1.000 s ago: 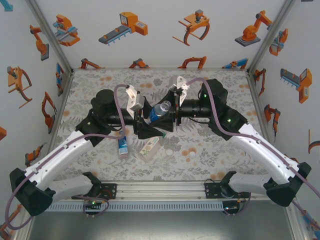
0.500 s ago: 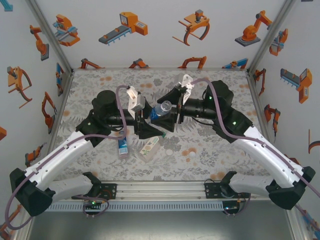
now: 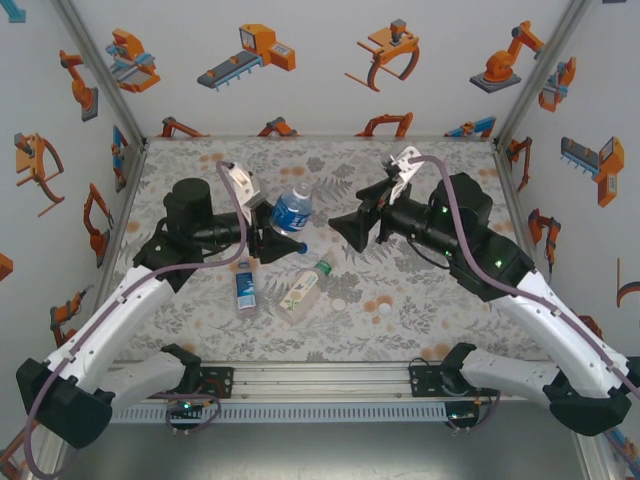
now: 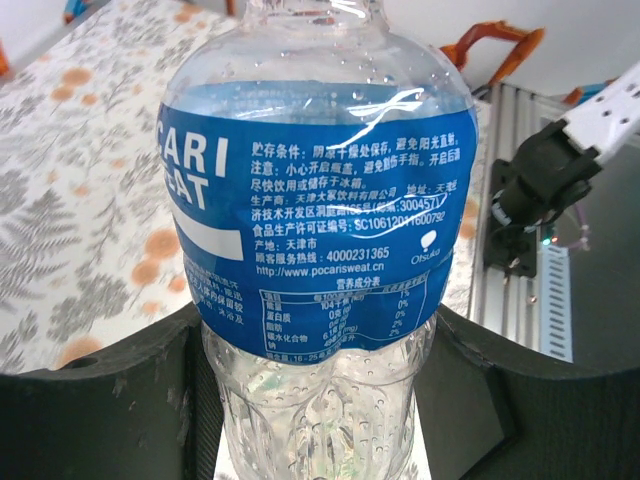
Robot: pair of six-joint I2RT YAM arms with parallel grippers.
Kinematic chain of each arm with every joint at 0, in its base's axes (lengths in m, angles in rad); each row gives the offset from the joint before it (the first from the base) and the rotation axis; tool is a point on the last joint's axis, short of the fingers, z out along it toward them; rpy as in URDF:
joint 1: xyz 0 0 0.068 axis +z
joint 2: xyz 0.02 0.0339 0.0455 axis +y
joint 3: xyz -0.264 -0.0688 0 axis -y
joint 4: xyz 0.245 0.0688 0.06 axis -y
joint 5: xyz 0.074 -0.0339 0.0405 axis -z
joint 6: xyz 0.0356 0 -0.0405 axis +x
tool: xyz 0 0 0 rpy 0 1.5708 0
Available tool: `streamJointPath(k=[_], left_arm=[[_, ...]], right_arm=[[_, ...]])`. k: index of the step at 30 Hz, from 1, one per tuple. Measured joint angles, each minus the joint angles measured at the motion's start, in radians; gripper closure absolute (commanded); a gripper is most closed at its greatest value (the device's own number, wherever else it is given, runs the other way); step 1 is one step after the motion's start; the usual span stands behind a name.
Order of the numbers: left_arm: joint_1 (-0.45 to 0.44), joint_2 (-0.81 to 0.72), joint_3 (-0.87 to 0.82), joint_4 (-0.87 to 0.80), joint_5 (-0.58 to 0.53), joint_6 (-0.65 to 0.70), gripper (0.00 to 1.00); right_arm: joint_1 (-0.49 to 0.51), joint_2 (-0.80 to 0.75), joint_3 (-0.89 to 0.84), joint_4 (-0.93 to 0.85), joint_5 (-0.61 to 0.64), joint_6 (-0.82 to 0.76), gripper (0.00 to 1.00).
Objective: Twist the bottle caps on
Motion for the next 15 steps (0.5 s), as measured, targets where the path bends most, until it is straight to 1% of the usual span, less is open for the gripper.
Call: streamJointPath(k=[3,7,11,15], left_arm=[[0.048,-0.006,0.0,-0.073,0.0,0.035,1.0],[0.097,-0.025,-0.013,-0.143,0.0,0.088,1.0],[0.134,-0.077,-0.068,-0.16,0.0,0.122,1.0],[0.148,-0.097,-0.118,-0.162,-0.003,0.151,1.0]], right_arm=[[-0.002,0.005,-0.034,-0.051,0.082,0.048,0.3],[-0.002,0.027,-0.099,-0.108,0.156,0.142,0.32],[-0.005,0.069,-0.184,-0.16,0.193,0.246,0.34],[-0.011,0.105,-0.262,-0.214,0.212,0.34,0.36]])
